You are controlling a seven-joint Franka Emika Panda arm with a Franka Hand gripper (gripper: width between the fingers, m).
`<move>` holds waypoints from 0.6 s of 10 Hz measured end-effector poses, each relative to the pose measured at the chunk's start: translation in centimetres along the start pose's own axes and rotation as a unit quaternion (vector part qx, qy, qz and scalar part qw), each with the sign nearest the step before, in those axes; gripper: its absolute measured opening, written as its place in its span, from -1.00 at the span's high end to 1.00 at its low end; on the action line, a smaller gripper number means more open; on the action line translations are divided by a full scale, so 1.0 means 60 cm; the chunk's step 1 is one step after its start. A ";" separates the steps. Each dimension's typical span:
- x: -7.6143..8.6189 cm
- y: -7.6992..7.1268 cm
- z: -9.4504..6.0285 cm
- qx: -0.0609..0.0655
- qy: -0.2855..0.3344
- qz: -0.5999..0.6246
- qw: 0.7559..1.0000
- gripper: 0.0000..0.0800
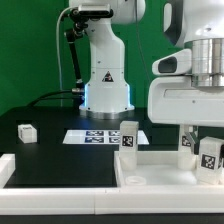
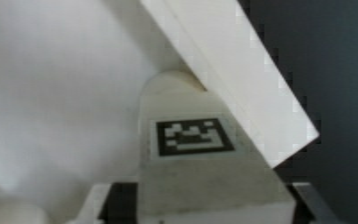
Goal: Assemble square table
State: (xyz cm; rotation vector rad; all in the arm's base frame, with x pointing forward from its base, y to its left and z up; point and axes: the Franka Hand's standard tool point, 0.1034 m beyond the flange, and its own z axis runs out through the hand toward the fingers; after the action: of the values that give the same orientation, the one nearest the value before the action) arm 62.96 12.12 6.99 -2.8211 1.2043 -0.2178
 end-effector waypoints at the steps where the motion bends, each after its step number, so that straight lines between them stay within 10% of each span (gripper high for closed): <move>1: 0.002 0.005 0.001 0.003 -0.007 0.099 0.995 0.26; 6: -0.002 0.004 -0.001 0.014 -0.072 0.407 0.910 0.27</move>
Offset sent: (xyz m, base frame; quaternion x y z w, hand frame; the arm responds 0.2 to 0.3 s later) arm -0.0034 0.0334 -0.0004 0.0204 -0.1830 0.5632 0.8055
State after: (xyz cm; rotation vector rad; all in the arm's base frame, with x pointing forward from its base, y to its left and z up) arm 62.73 12.04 7.02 -2.0095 2.1475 0.0295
